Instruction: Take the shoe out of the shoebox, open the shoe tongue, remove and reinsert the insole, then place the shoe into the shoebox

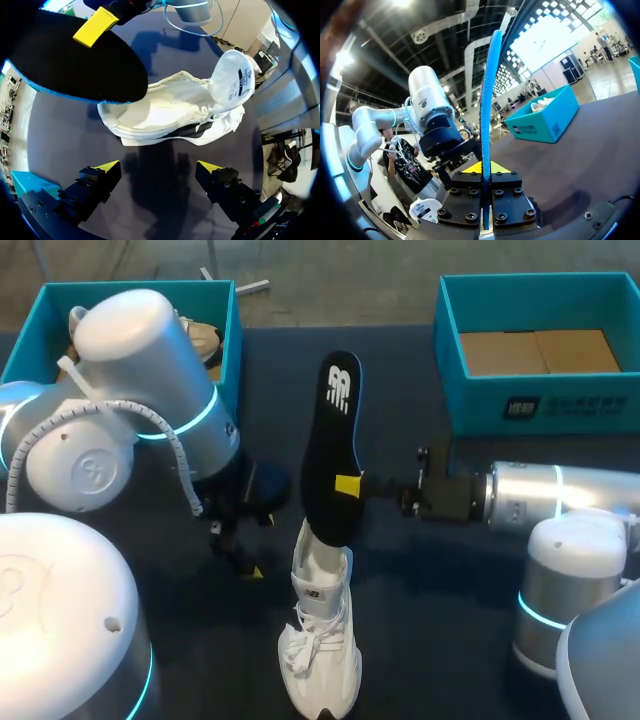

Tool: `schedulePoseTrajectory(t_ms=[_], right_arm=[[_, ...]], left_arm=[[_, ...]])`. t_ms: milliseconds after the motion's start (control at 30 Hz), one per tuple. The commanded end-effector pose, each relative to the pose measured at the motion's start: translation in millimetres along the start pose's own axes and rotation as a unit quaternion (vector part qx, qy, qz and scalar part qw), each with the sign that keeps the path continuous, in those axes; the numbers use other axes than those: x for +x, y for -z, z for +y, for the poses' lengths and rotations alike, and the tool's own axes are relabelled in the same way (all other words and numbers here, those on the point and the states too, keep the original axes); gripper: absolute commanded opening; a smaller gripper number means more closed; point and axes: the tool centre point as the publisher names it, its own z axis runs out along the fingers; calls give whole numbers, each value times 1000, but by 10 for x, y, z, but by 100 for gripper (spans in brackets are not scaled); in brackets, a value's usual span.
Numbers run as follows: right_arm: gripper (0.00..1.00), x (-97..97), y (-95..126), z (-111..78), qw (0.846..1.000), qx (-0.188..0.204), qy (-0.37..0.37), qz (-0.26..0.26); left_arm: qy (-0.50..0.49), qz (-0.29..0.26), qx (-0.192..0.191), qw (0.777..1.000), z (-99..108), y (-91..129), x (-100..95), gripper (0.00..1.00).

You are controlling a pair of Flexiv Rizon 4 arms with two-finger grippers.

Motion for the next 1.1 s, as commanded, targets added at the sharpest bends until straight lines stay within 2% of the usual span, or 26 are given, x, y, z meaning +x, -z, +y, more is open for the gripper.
schedulePoseTrajectory(t_ms=[33,467,733,1100], right_arm=[[0,44,-57,-39,1000,-3,3,-1],[0,34,-130,-124,1000,-10,-5,5],[0,-4,-22,-162,1000,-2,-4,5],[0,-59,91,-340,1000,-5,-18,10]], left_arm=[[1,0,-3,1000,-36,-70,-1,100],[-1,8,-7,1000,-55,-115,-1,100],[-1,8,-7,1000,-55,-115,-1,100],[-1,8,-7,1000,-55,-115,-1,100]])
